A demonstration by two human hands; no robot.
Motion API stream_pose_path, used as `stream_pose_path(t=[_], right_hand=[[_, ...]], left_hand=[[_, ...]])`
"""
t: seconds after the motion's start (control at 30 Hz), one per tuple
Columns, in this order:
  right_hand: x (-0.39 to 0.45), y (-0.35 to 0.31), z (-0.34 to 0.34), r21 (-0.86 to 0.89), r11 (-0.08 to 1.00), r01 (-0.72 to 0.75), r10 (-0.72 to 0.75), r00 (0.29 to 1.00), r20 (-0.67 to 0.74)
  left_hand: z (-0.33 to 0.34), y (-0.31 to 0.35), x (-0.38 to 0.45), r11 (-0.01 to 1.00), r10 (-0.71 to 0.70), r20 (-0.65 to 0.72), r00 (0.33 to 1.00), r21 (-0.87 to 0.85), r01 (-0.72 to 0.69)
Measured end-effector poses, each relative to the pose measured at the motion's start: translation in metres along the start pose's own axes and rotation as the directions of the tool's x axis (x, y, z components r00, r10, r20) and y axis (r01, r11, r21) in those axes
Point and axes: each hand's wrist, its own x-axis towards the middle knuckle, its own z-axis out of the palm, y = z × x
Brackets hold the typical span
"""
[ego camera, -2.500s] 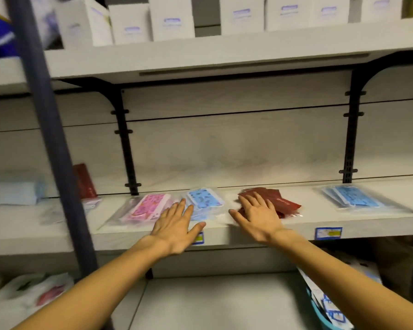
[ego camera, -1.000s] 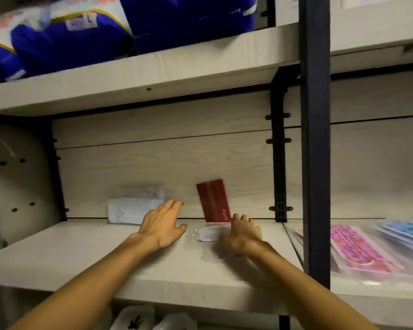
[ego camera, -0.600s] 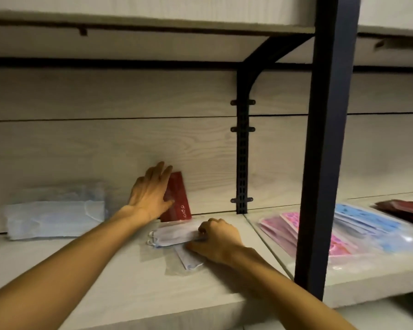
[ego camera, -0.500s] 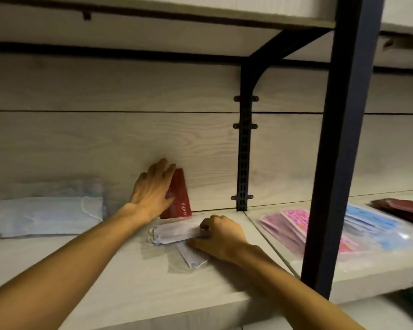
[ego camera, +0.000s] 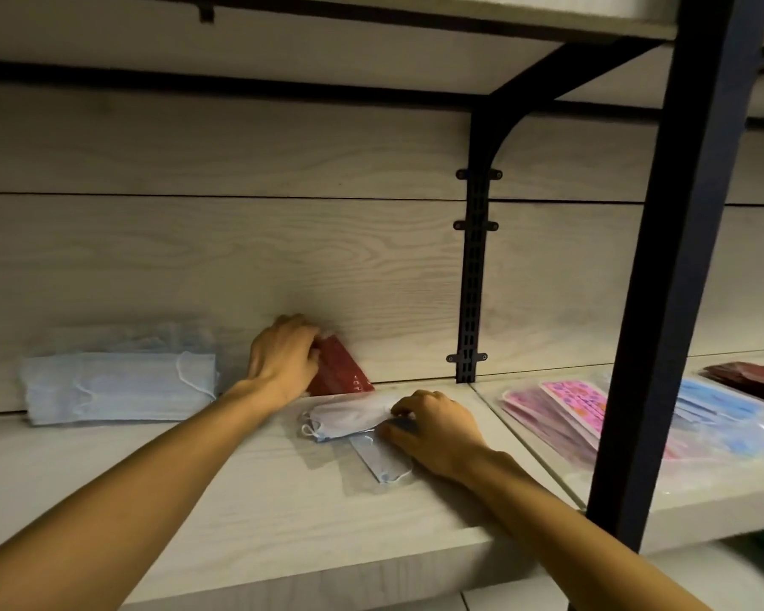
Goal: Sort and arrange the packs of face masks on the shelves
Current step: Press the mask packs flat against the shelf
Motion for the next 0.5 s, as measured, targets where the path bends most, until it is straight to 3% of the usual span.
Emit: stream_pose_path(t=[0.17,0.33,0.43,0.5], right_hand=[[0.002,0.009,0.001,0.099,0.99,-0.101,0.11,0.99,-0.09],[0.005,0.01,-0.006,0.436,0.891,-0.129,0.228,0.956,-0.184],[0.004,0.002,-0.007,0.684,0.727,-0.065,0.246,0.954,-0.171],[0.003,-0.003,-0.008,0.805,0.591,-0.039,0.249,0.959,-0.136]], left_hand=[[-0.031,-0.01,-0.006,0.994,-0.106,-0.107,0.989,-0.035,0.103],[-0.057,-0.025,-0.025,0.94,-0.302,-0.17,0.938,-0.22,0.262],[-0.071,-0.027,-0.042,0.781,-0.499,-0.085,0.862,-0.476,0.405],[-0.072,-0.032,-0.056,0.597,-0.61,0.035,0.792,-0.637,0.488]])
